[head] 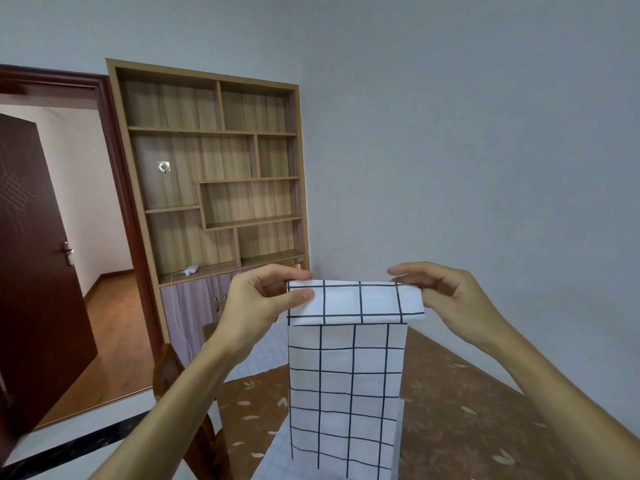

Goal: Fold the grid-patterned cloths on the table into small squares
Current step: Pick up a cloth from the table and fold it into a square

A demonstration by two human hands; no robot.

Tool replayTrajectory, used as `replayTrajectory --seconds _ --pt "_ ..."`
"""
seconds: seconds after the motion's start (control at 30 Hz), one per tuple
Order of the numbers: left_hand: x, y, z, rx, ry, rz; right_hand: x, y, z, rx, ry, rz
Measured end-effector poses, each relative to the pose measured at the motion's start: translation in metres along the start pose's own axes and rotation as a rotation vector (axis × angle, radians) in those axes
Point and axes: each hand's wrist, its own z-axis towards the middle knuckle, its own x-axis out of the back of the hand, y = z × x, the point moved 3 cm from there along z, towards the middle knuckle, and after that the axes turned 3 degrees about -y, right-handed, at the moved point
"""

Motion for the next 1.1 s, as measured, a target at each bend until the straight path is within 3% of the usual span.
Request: replayTrajectory --seconds 0.17,0.33,0.47,0.7,0.9,1.1 --pt "-0.002 0.006 0.002 -0.017 0.029 -0.017 -0.001 0.004 0.001 -0.130 -0.101 0.220" --pt "-0.004 0.010 0.000 -0.026 0.006 -0.038 -0.009 0.005 -0.001 -0.167 -0.064 -0.066" --pt "-0.006 0.006 -0.005 -0.010 -0.072 -0.018 -0.014 0.004 -0.002 -0.125 0.042 0.043" --pt "-0.016 -0.017 -0.016 0.113 -0.201 0.134 -0.018 -0.003 0.002 -0.034 0.075 0.101" --pt "-0.014 -0.012 -0.013 0.065 -0.180 0.085 -0.017 0.007 -0.005 -0.208 -0.105 0.053" --pt "-0.010 -0.010 -0.015 -0.013 -0.133 0.095 -0.019 0.001 -0.009 -0.148 -0.188 0.055"
